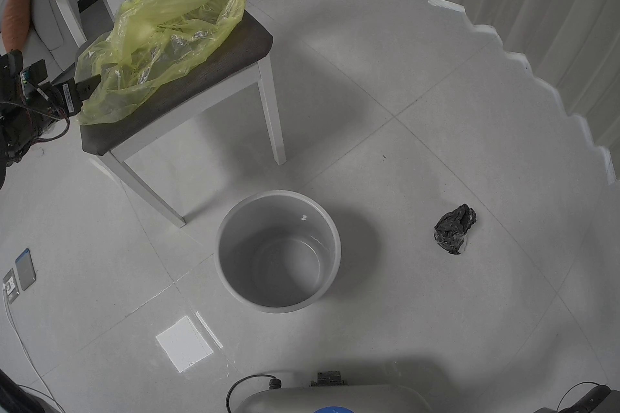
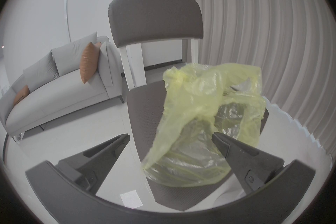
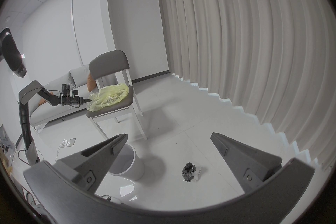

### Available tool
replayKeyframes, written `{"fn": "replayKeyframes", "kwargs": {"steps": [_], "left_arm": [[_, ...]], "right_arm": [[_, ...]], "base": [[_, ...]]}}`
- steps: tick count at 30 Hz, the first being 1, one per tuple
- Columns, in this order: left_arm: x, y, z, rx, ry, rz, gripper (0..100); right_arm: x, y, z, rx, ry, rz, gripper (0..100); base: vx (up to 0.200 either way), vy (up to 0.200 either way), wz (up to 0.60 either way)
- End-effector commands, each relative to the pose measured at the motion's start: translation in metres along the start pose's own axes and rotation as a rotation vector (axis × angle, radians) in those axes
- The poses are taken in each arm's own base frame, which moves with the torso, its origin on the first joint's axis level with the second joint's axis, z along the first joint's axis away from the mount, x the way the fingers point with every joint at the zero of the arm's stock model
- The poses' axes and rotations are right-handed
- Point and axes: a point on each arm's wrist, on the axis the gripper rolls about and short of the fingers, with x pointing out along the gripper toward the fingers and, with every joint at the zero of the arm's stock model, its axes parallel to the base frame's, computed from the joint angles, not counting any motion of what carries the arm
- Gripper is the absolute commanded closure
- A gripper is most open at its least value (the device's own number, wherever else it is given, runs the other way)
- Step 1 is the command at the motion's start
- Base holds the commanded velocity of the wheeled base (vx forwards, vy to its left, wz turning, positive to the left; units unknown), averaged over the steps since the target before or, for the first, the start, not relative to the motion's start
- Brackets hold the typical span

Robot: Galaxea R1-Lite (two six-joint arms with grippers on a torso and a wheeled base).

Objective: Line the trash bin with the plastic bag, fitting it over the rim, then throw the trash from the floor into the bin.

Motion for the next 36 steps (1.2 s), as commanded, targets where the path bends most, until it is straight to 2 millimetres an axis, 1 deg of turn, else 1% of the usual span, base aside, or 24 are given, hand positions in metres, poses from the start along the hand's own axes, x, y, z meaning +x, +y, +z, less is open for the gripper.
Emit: {"fn": "replayKeyframes", "kwargs": {"steps": [1, 8, 12, 17, 26, 27, 36], "left_arm": [[0.009, 0.008, -0.006, -0.003, 0.018, -0.011, 0], [0.021, 0.009, -0.012, -0.009, 0.028, -0.027, 0], [0.024, 0.009, -0.013, -0.008, 0.019, -0.029, 0], [0.035, 0.011, -0.021, -0.010, 0.030, -0.040, 0], [0.038, 0.010, -0.023, -0.011, 0.012, -0.069, 0], [0.036, 0.009, -0.023, -0.022, 0.011, -0.072, 100], [0.022, 0.003, -0.009, -0.042, -0.022, -0.088, 100]], "right_arm": [[-0.004, 0.001, 0.001, -0.005, -0.015, 0.002, 0], [-0.004, 0.001, 0.001, -0.010, -0.015, 0.002, 0], [-0.004, 0.001, 0.001, -0.011, -0.014, 0.002, 0], [-0.004, 0.001, 0.000, -0.012, -0.012, 0.002, 0], [-0.003, 0.001, 0.000, -0.012, -0.020, 0.002, 0], [-0.003, 0.001, -0.001, -0.012, -0.018, 0.002, 0], [-0.003, 0.001, -0.001, -0.009, -0.018, 0.002, 0]], "base": [[0.000, 0.000, 0.00], [0.000, 0.000, 0.00], [0.000, 0.000, 0.00], [0.000, 0.000, 0.00], [0.000, 0.000, 0.00], [0.000, 0.000, 0.00], [0.000, 0.000, 0.00]]}}
